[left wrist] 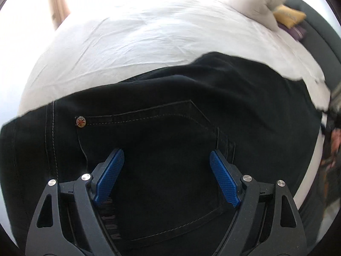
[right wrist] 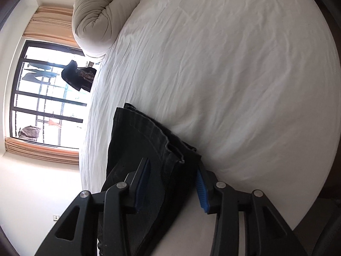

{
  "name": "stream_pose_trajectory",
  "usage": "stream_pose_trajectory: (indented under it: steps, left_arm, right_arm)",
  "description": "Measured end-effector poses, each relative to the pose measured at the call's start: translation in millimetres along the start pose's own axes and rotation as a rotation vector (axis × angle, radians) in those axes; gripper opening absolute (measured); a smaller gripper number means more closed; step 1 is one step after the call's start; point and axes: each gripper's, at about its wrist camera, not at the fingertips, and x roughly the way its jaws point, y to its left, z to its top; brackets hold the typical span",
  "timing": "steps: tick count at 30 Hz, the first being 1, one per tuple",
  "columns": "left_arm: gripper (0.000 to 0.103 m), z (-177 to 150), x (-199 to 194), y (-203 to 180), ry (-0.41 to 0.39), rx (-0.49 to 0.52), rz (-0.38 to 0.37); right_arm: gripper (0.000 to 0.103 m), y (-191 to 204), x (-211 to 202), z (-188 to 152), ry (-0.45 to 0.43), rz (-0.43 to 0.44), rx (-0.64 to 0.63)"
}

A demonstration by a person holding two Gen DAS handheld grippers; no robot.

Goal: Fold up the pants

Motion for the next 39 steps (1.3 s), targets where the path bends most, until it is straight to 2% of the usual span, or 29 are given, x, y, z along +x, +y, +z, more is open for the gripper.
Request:
stream_pose_trajectory:
  steps: [4,7,11,14,21,28,32,35,37,39]
  left_arm:
    - [0.082,-2,-4,1,-0.011,-0.02,0.014]
    - [0.083,-5,1,-5,-0.005,0.015,0.064]
    - [0.085,-9,11,-22,0.006,0.025,0.108]
    - [0.086,-8,13,-21,0.017,0.019,0.097]
    - [0.086,-6,15,-20,0.017,0.014,0.092]
    - [0.086,-3,12,-19,0.017,0.001,0.088]
    - [0.086,3,6,-12,0.013,-0.044,0.055]
    - [0.086,7,-3,-3,0.005,-0.114,-0.018]
    - [0.086,8,-8,2,0.0,-0.17,-0.072]
    - [0.086,8,-14,8,-0.01,-0.234,-0.156]
  right_arm:
    - [0.043,4,5,0,0.003,-0.006,-0.014]
    - [0.042,3,6,-1,-0.001,0.0,-0.016]
    - [0.021,-2,5,-1,0.0,0.004,0.0]
    - [0.015,-3,3,-2,-0.005,0.022,-0.005]
    - [0.012,7,-6,-9,-0.061,0.024,-0.036]
    - [0.011,25,-11,-12,-0.101,-0.02,-0.088]
    - [0.011,45,-17,-16,-0.136,-0.046,-0.137]
    - [0.011,82,-26,-29,-0.166,-0.081,-0.259]
    - [0.011,124,-28,-53,-0.173,-0.106,-0.421]
    - [0.011,178,-27,-97,-0.164,-0.112,-0.642]
